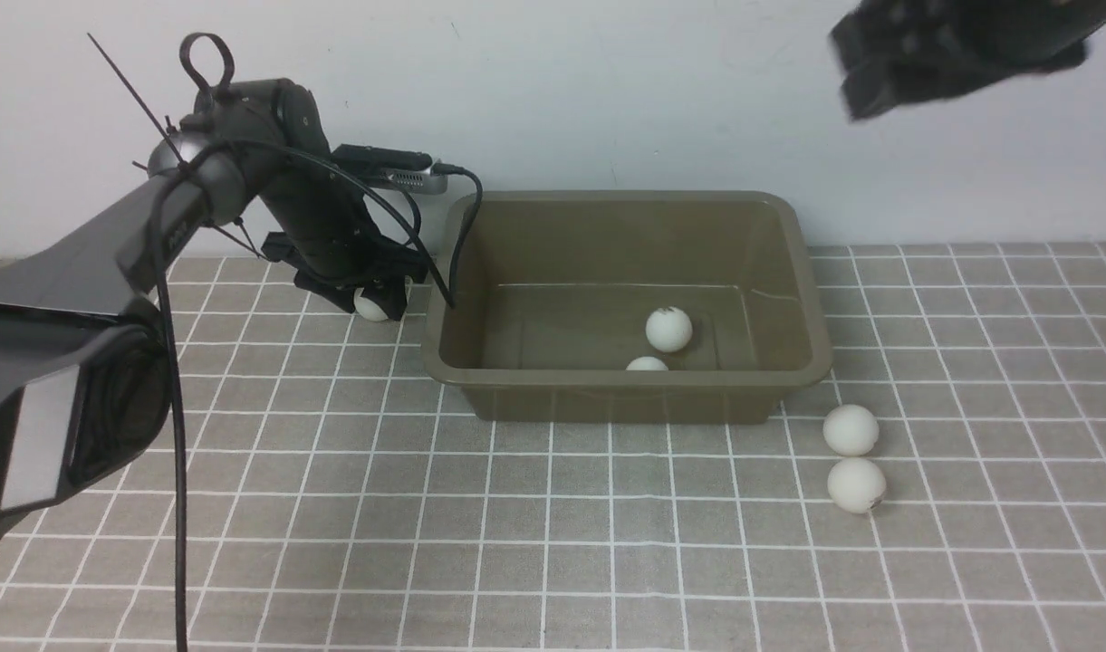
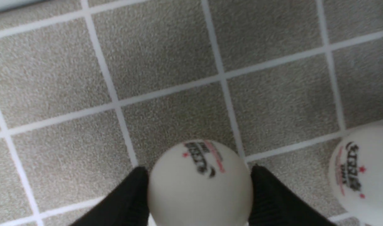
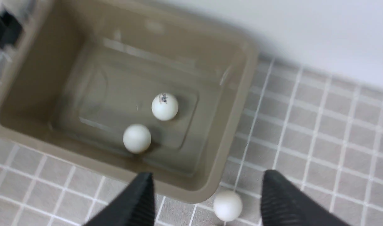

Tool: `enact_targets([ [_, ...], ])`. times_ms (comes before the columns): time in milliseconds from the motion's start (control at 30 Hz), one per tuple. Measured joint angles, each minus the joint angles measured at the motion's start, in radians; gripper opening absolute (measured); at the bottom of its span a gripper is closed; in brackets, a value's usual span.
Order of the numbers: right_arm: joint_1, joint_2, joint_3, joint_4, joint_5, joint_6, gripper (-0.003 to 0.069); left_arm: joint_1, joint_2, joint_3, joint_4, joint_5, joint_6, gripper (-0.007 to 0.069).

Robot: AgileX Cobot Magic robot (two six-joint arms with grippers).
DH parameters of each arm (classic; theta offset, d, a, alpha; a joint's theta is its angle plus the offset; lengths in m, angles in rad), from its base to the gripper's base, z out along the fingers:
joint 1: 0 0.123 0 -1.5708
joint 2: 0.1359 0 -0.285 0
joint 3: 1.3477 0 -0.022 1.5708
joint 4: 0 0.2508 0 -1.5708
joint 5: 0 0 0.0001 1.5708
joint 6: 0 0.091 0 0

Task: Put the table tennis balls into the box on the grey coffee tablecloth.
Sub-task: 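Reach for and grasp a ping pong ball on the table beside the basket, then drop the ball into the bin, then reach for and grasp a ping pong ball on the table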

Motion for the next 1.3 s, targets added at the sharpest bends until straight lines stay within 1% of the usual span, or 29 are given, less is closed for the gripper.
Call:
enact_targets([
  [67, 0.000, -0.086, 0.064, -0.007, 0.000, 0.010, 0.0353, 0.000, 0.000, -0.024, 0.009, 0.042, 0.000, 0.0352],
  [100, -0.005, -0.111, 0.088, -0.007, 0.000, 0.012, 0.0349, 0.000, -0.001, -0.044, 0.015, 0.073, 0.000, 0.0352],
  [167, -0.026, -0.150, 0.202, -0.005, 0.000, 0.029, 0.0342, 0.002, -0.013, -0.097, 0.027, 0.115, 0.000, 0.0352],
  [267, -0.081, -0.171, 0.382, -0.003, 0.000, 0.060, 0.0339, 0.012, -0.064, -0.167, 0.020, 0.122, 0.000, 0.0352],
  [300, -0.086, -0.171, 0.396, -0.001, -0.001, 0.064, 0.0339, 0.013, -0.076, -0.171, 0.015, 0.122, 0.000, 0.0352],
  [333, -0.120, -0.168, 0.503, 0.016, -0.023, 0.073, 0.0339, 0.015, -0.132, -0.191, -0.014, 0.122, 0.004, 0.0352],
  [367, -0.128, -0.167, 0.516, 0.019, -0.029, 0.073, 0.0339, 0.015, -0.146, -0.193, -0.023, 0.122, 0.005, 0.0352],
  [433, -0.164, -0.135, 0.659, 0.077, -0.153, 0.078, 0.0359, 0.005, -0.228, -0.205, -0.098, 0.123, 0.021, 0.0352],
  [467, -0.172, -0.115, 0.695, 0.105, -0.202, 0.077, 0.0374, -0.006, -0.250, -0.208, -0.130, 0.125, 0.031, 0.0352],
  [533, -0.175, -0.059, 0.720, 0.147, -0.281, 0.065, 0.0419, -0.038, -0.270, -0.213, -0.179, 0.129, 0.059, 0.0352],
  [600, -0.175, 0.013, 0.722, 0.174, -0.346, 0.062, 0.0472, -0.081, -0.267, -0.212, -0.187, 0.135, 0.078, 0.0352],
  [733, -0.177, 0.146, 0.705, 0.185, -0.405, 0.045, 0.0547, -0.167, -0.213, -0.202, -0.153, 0.141, 0.093, 0.0352],
  [800, -0.177, 0.205, 0.687, 0.188, -0.424, 0.033, 0.0563, -0.201, -0.184, -0.201, -0.127, 0.141, 0.093, 0.0357],
  [867, -0.177, 0.237, 0.675, 0.196, -0.445, 0.024, 0.0568, -0.231, -0.152, -0.200, -0.090, 0.142, 0.090, 0.0391],
  [900, -0.177, 0.244, 0.674, 0.197, -0.448, 0.023, 0.0568, -0.231, -0.152, -0.200, -0.090, 0.142, 0.090, 0.0391],
  [933, -0.177, 0.270, 0.666, 0.213, -0.466, 0.015, 0.0568, -0.254, -0.127, -0.198, -0.054, 0.142, 0.077, 0.0467],
  [967, -0.177, 0.280, 0.663, 0.223, -0.474, 0.008, 0.0565, -0.263, -0.118, -0.198, -0.034, 0.142, 0.066, 0.0504],
  [1000, -0.177, 0.294, 0.661, 0.241, -0.479, -0.003, 0.0549, -0.271, -0.110, -0.198, -0.011, 0.142, 0.042, 0.0558],
  [1033, -0.177, 0.302, 0.660, 0.253, -0.479, -0.010, 0.0529, -0.276, -0.108, -0.198, 0.008, 0.142, 0.015, 0.0581],
  [1067, -0.177, 0.305, 0.660, 0.255, -0.478, -0.011, 0.0524, -0.278, -0.108, -0.198, 0.012, 0.142, 0.015, 0.0584],
  [1100, -0.177, 0.314, 0.660, 0.262, -0.474, -0.015, 0.0481, -0.280, -0.110, -0.198, 0.028, 0.142, -0.024, 0.0573],
  [1133, -0.177, 0.315, 0.660, 0.261, -0.472, -0.015, 0.0472, -0.280, -0.110, -0.198, 0.028, 0.142, -0.024, 0.0573],
  [1167, -0.177, 0.320, 0.660, 0.268, -0.460, -0.026, 0.0365, -0.278, -0.121, -0.198, 0.036, 0.143, -0.051, 0.0493],
  [1200, -0.177, 0.317, 0.660, 0.270, -0.452, -0.033, 0.0351, -0.270, -0.138, -0.198, 0.042, 0.143, -0.062, 0.0386],
  [1300, -0.177, 0.260, 0.660, 0.267, -0.412, -0.039, 0.0363, -0.237, -0.187, -0.198, 0.049, 0.143, -0.064, 0.0108],
])
